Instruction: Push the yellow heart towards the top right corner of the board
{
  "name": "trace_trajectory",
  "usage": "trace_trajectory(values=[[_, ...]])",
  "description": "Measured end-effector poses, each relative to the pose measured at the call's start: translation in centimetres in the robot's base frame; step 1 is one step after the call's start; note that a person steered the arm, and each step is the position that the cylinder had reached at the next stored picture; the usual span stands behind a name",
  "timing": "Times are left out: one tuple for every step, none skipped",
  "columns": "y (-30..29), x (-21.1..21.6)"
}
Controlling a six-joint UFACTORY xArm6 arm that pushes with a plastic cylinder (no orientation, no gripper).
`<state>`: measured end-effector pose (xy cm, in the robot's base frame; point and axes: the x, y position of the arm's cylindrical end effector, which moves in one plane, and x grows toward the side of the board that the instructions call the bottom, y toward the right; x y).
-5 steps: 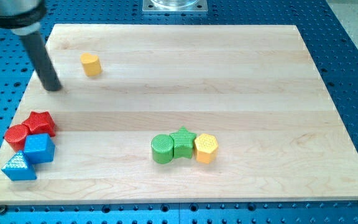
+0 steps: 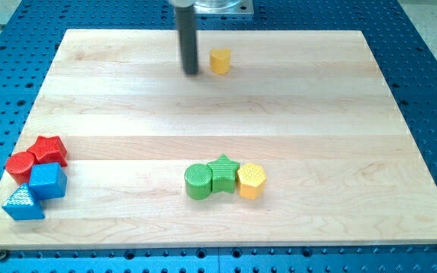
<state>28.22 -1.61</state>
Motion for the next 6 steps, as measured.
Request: trace_trajectory(values=[[9.2,-3.2],[8.8,-2.6],[2.2,-1.3],[7.9,0.1],[10.9,0.2],[11.3,1.0]])
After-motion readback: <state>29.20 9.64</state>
